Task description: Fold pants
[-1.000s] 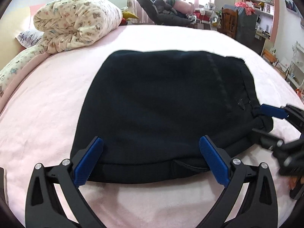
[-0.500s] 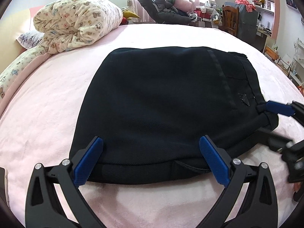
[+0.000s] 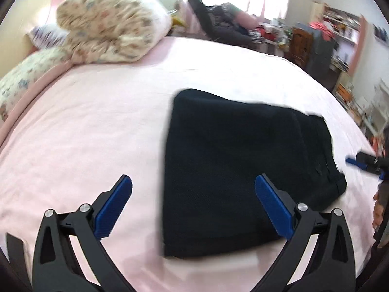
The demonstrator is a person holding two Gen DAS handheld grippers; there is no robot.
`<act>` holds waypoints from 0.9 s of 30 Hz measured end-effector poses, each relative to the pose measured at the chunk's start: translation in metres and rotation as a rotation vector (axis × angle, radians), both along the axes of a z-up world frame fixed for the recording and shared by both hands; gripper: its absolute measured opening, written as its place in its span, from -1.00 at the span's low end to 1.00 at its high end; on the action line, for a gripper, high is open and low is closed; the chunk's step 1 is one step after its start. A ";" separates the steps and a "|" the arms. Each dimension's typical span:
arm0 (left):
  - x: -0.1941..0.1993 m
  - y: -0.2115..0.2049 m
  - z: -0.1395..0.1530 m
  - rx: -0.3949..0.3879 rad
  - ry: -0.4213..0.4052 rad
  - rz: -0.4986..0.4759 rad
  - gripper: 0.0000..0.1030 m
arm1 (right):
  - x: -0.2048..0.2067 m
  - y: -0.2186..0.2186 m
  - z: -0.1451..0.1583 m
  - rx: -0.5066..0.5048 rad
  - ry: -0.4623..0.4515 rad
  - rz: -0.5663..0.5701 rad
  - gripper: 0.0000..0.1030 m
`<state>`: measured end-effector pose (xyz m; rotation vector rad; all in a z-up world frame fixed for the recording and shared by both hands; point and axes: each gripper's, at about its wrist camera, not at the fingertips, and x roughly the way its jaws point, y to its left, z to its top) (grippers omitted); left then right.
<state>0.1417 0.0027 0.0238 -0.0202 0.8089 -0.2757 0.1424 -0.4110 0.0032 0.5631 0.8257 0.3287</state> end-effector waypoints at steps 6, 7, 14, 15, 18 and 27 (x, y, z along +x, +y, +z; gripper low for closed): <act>0.065 0.031 -0.014 -0.126 0.259 0.030 0.96 | 0.045 -0.034 -0.046 0.182 0.235 -0.008 0.77; 0.073 0.031 -0.017 -0.170 0.292 0.017 0.96 | 0.049 -0.033 -0.049 0.175 0.244 0.000 0.76; 0.104 0.002 -0.041 -0.202 0.422 -0.056 0.96 | 0.063 -0.024 -0.049 0.144 0.222 0.106 0.67; 0.105 -0.002 -0.045 -0.221 0.440 -0.076 0.94 | 0.062 -0.020 -0.049 0.159 0.217 0.132 0.63; 0.107 -0.018 -0.053 -0.242 0.471 -0.132 0.94 | 0.060 -0.013 -0.053 0.177 0.217 0.185 0.58; 0.111 -0.011 -0.055 -0.339 0.489 -0.092 0.48 | 0.064 -0.007 -0.056 0.209 0.194 0.197 0.45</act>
